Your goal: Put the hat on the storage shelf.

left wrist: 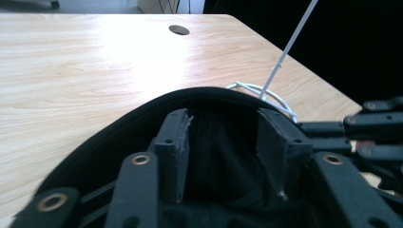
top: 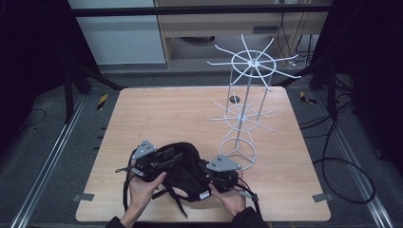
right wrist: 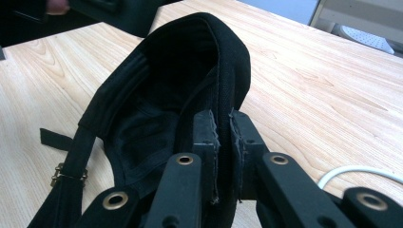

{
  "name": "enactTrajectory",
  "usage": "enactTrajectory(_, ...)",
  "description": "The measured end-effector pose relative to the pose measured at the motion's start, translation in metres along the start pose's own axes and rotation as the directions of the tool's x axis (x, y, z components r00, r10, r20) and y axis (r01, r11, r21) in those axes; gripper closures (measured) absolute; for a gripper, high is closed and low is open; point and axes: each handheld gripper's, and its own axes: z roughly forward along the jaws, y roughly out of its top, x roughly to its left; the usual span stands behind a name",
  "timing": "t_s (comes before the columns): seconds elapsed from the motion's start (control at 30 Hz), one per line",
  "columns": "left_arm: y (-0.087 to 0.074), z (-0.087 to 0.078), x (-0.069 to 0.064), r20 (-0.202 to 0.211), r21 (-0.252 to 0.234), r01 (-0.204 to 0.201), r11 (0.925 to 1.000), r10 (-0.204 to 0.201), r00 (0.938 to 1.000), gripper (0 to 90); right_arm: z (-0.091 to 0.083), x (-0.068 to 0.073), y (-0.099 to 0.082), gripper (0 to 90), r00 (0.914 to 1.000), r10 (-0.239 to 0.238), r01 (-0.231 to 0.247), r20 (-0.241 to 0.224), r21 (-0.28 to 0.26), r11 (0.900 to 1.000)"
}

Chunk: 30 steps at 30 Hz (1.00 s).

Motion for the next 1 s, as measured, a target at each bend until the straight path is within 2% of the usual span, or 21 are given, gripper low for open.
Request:
enactTrajectory(0.23,-0.002,0.011,-0.005,0.006,0.006,0.023,0.9997,-0.023,0.9997,41.7,0.000,0.002,0.000,82.7,0.9999,-0.012,0.012,-0.006,-0.005,0.9999)
enactTrajectory(0.47,0.000,0.016,-0.008,-0.008,-0.029,0.067,0.9973,-0.068,0.9977,34.5,0.002,0.007,0.000,82.6,0.9987,-0.043,0.043,-0.026,-0.008,0.9991)
enactTrajectory(0.9,-0.002,0.024,-0.014,-0.072,-0.025,0.058,0.9980,-0.060,0.9956,33.7,0.005,0.011,-0.003,82.3,0.9956,-0.060,0.059,-0.072,-0.021,0.9980)
enactTrajectory(1.0,-0.004,0.026,-0.014,-0.084,-0.017,0.073,0.9972,-0.075,0.9937,34.6,0.005,0.013,-0.003,82.1,0.9949,-0.066,0.064,-0.076,-0.021,0.9977)
